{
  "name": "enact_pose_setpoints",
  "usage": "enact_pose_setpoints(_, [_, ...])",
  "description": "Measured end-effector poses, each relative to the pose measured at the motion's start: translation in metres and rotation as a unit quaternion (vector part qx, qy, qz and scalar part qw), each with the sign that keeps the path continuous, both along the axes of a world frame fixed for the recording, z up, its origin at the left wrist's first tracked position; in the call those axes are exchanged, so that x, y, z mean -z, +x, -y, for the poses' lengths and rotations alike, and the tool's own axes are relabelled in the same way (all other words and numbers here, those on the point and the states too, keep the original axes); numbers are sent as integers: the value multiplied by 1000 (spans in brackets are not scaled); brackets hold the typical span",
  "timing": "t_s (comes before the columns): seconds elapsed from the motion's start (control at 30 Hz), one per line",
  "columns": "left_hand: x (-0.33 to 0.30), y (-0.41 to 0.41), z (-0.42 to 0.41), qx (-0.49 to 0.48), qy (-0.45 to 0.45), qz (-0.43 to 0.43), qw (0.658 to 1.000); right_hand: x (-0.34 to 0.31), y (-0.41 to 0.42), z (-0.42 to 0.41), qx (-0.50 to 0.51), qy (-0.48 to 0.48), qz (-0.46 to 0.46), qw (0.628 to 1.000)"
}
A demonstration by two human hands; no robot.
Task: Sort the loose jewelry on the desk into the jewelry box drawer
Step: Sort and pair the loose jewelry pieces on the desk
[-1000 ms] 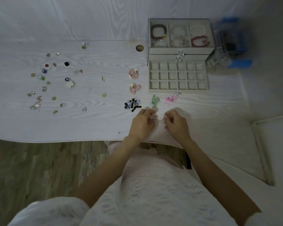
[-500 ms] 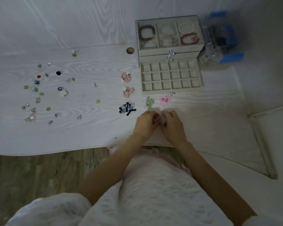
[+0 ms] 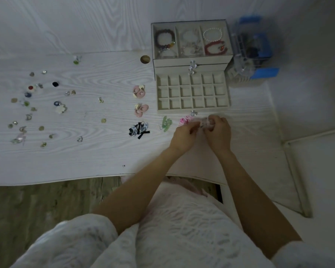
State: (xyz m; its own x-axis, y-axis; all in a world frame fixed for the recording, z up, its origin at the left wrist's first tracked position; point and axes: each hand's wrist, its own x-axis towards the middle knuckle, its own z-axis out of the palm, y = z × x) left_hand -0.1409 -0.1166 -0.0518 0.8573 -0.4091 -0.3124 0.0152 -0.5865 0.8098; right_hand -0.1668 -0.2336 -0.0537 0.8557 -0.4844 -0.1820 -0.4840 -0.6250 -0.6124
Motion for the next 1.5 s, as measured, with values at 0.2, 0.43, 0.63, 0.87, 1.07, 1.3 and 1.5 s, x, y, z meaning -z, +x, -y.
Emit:
enact_pose_setpoints(0.2, [-8,1,5,28,-30,-47,998,-3,0,4,-12,6,27,1000])
enact_pose_setpoints(0.43, [-19,-7,-55,25,-28,98,995,-19,-25,-24,-85,-51,99,990])
enact_pose_setpoints(0.63, [-31,-7,-156,-62,143,295,943,-27,5,-91,-298,-83,104,945])
enact_pose_setpoints(0.87, [-19,6,-284,-253,240,200,916,-32,80,-183,-443,-30,80,893])
enact_pose_setpoints(1.07, [-12,25,-344,-344,190,106,914,-9,142,-239,-403,-52,13,914])
enact_pose_setpoints(1.3, [-5,106,-369,-271,183,130,936,7,172,-281,-382,-67,2,922])
enact_pose_setpoints(1.5, [3,132,-357,-248,204,71,944,2,191,-306,-445,-76,10,892])
